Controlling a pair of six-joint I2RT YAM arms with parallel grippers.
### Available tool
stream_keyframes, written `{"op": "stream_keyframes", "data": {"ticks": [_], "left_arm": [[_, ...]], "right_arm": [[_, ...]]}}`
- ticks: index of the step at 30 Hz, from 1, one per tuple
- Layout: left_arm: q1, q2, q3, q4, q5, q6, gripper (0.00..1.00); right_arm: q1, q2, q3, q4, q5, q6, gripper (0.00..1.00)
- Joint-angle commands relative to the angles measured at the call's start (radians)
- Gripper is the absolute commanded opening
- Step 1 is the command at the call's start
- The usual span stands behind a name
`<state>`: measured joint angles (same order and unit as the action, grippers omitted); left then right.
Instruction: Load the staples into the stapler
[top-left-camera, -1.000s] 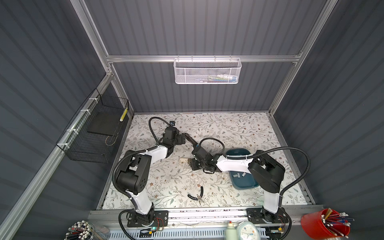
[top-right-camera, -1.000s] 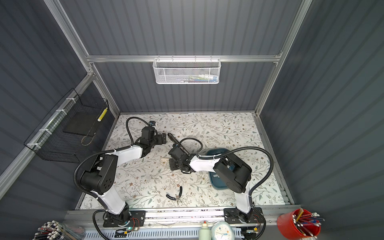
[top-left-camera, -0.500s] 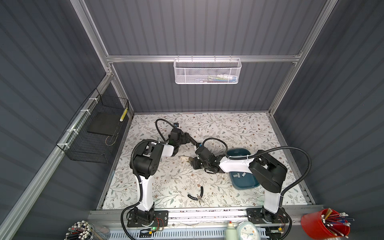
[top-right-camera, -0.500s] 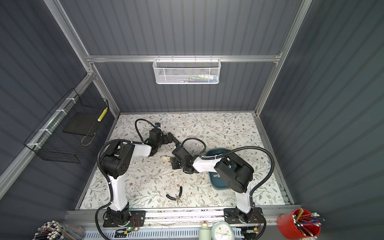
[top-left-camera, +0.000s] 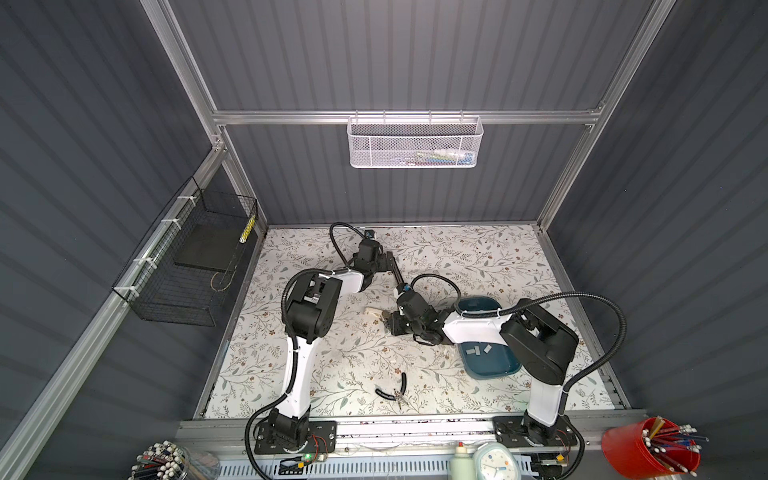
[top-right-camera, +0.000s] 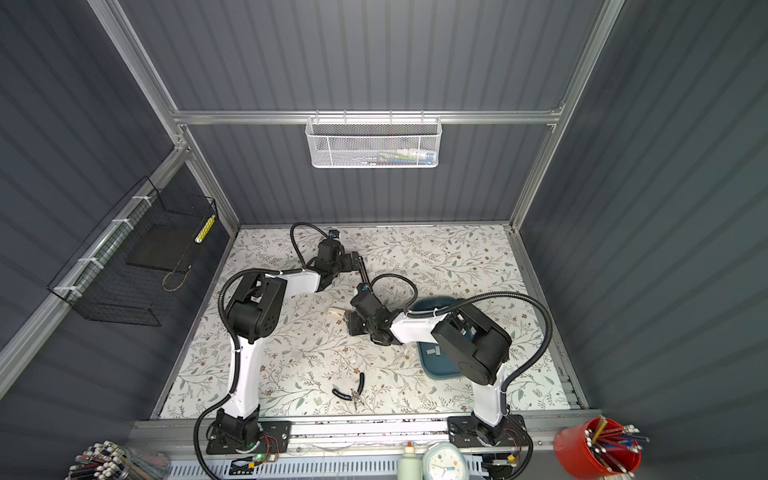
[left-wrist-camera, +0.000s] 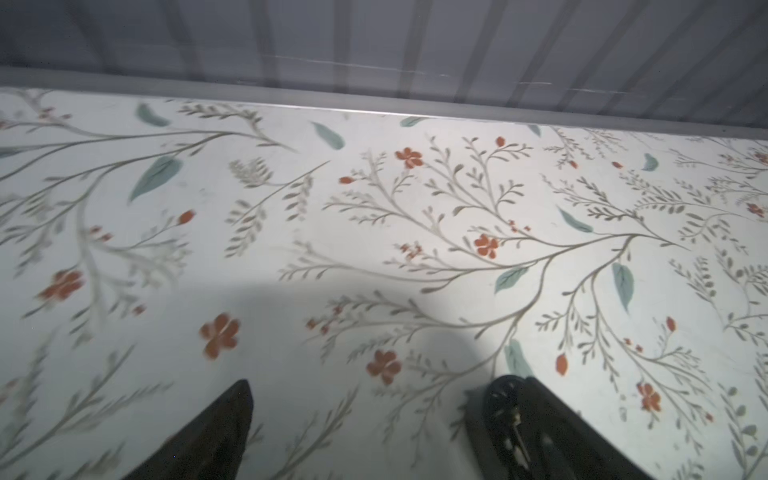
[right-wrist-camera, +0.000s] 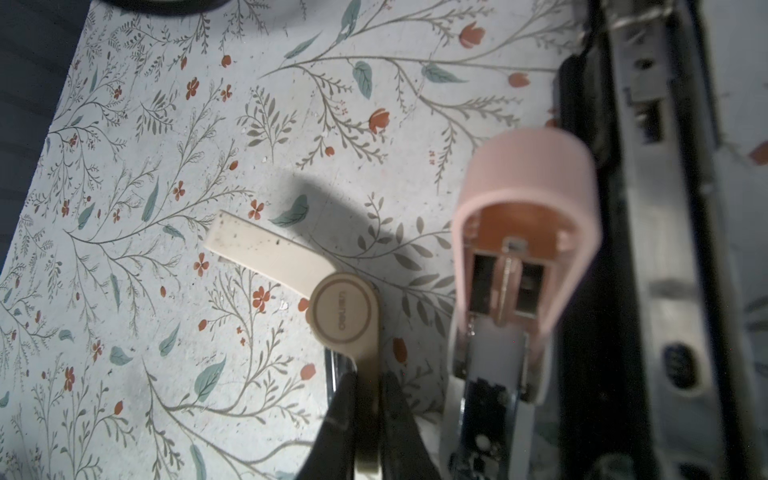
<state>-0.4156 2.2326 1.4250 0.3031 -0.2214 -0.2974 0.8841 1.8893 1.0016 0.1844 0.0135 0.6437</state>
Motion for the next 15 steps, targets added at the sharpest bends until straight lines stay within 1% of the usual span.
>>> {"op": "stream_keyframes", "data": {"ticks": [1, 4, 7, 12, 15], "left_arm": [[-0.005, 0.038, 0.061, -0.144, -0.151, -0.042, 0.99], [-0.009, 0.069, 0.115, -0.187, -0.108, -0.009, 0.99], [-0.008, 0.068, 0.113, -0.182, -0.106, -0.011, 0.99], [-0.009, 0.11, 0.193, -0.262, -0.106, -0.012, 0.99], [-0.009, 0.119, 0.21, -0.281, -0.115, -0.015, 0.99]], "right_arm": [[-0.005, 0.012, -0.031, -0.109, 0.008, -0.027, 0.14], [-0.004, 0.001, -0.041, -0.094, 0.009, -0.034, 0.14], [-0.004, -0.016, -0.052, -0.082, 0.01, -0.042, 0.14], [-0.004, -0.038, -0.061, -0.076, 0.01, -0.052, 0.14], [-0.004, -0.047, -0.07, -0.066, 0.007, -0.052, 0.14]]}}
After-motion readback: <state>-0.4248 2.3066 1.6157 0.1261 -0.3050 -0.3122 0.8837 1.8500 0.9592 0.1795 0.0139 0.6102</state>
